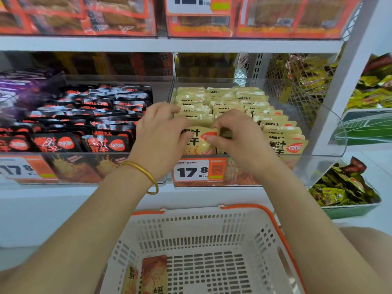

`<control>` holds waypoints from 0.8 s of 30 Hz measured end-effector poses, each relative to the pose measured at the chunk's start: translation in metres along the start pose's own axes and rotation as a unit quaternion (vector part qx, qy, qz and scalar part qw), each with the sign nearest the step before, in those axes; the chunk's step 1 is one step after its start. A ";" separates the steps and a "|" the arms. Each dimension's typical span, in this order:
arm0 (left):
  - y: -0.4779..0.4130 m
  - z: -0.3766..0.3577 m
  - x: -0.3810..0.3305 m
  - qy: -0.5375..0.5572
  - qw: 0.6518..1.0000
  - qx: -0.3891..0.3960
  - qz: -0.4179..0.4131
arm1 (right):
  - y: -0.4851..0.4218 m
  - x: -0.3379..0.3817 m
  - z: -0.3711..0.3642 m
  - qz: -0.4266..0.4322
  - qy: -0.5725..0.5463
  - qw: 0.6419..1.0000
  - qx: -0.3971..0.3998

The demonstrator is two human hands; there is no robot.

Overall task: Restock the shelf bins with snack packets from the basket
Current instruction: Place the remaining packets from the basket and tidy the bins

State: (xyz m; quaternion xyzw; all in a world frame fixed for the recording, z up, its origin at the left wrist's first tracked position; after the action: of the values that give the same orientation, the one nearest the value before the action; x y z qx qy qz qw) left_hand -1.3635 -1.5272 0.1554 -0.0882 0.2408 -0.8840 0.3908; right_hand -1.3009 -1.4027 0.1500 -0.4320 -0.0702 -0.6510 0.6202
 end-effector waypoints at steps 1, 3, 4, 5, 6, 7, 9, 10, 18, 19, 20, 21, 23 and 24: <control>0.001 -0.003 0.000 -0.003 1.000 0.006 -0.002 | 0.000 0.000 -0.002 0.000 0.004 1.000 0.005; 0.004 -0.009 0.002 -0.006 1.000 0.017 -0.001 | 0.000 0.001 -0.004 0.007 0.033 0.999 0.011; 0.006 -0.011 0.003 -0.008 1.000 0.025 0.002 | 0.001 0.001 -0.005 0.008 0.057 0.998 0.017; 0.008 -0.013 0.004 -0.011 0.999 0.032 0.005 | 0.001 0.002 -0.007 0.008 0.081 0.996 0.024; 0.009 -0.014 0.003 -0.016 0.999 0.037 0.004 | 0.001 0.002 -0.009 0.008 0.102 0.994 0.031; 0.011 -0.015 0.002 -0.024 0.999 0.039 0.000 | 0.001 0.004 -0.010 0.012 0.124 0.991 0.038; 0.013 -0.018 -0.001 -0.039 0.998 0.046 -0.008 | 0.002 0.006 -0.013 0.019 0.158 0.986 0.053; 0.013 -0.019 -0.002 -0.040 0.998 0.043 -0.012 | 0.002 0.007 -0.013 0.019 0.171 0.983 0.058; 0.080 0.000 0.010 0.069 0.984 -0.163 0.009 | 0.059 0.041 0.003 0.201 0.099 0.951 -0.214; 0.095 -0.011 0.012 0.075 0.987 -0.142 0.007 | 0.072 0.040 -0.009 0.208 0.067 0.952 -0.215; 0.108 -0.028 0.016 0.076 0.992 -0.098 0.005 | 0.080 0.034 -0.029 0.188 0.031 0.965 -0.182; 0.121 -0.051 0.022 0.078 0.997 -0.028 0.010 | 0.086 0.020 -0.057 0.140 -0.001 0.983 -0.120; 0.145 -0.103 0.039 0.080 0.984 0.148 0.050 | 0.102 -0.022 -0.132 -0.004 -0.041 0.997 0.059; 0.159 -0.127 0.049 0.063 0.967 0.236 0.072 | 0.116 -0.043 -0.171 -0.061 -0.034 0.986 0.150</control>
State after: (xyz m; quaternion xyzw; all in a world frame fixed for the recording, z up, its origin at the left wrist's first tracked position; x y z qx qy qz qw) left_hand -1.3376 -1.6097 -0.0353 0.0800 0.0553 -0.8893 0.4468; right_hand -1.2874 -1.5039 -0.0350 -0.3511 -0.2147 -0.6543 0.6345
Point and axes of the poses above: each hand's wrist, its own y-axis away from the middle knuckle, its own z-axis out of the back of the hand, x = y × z, the point moved 8 cm from there along -y, towards the middle knuckle, and after that the axes turned 13 degrees about -y, right-handed, at the moved point
